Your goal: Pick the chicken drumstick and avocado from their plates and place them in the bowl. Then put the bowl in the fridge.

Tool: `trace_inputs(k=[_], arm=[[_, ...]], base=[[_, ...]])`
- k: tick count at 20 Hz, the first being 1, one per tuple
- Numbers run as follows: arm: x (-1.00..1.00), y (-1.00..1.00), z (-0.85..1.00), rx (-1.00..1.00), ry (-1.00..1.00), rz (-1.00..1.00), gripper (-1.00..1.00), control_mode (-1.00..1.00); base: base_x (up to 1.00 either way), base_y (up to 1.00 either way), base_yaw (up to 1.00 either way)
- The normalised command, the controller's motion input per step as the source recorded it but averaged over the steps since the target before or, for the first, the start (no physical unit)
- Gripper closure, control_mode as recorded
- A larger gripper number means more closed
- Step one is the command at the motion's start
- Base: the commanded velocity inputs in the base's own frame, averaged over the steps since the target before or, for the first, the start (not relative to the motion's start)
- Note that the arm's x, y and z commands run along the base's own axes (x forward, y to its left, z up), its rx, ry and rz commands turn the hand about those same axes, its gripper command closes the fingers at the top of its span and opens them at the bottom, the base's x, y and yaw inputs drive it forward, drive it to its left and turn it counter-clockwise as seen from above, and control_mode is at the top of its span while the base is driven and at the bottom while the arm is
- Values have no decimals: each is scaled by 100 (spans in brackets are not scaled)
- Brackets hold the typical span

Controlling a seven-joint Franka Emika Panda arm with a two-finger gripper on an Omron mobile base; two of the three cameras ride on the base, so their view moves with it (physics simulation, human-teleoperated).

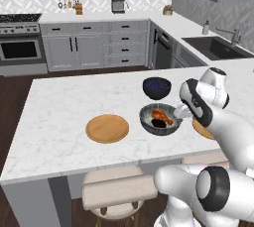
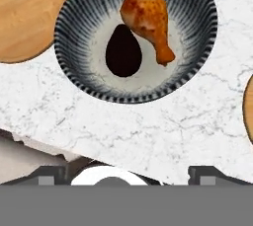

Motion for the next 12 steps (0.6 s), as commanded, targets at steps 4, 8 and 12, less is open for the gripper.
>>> trace_inputs(k=[4, 8, 12], arm=[[2, -4, -9, 0, 8, -25, -100, -100], [48, 0, -5, 1, 12, -27, -100, -100], [28, -19, -7, 9, 18, -18, -100, -100]], base=[[0, 0, 0], [0, 0, 0], [0, 0, 0]])
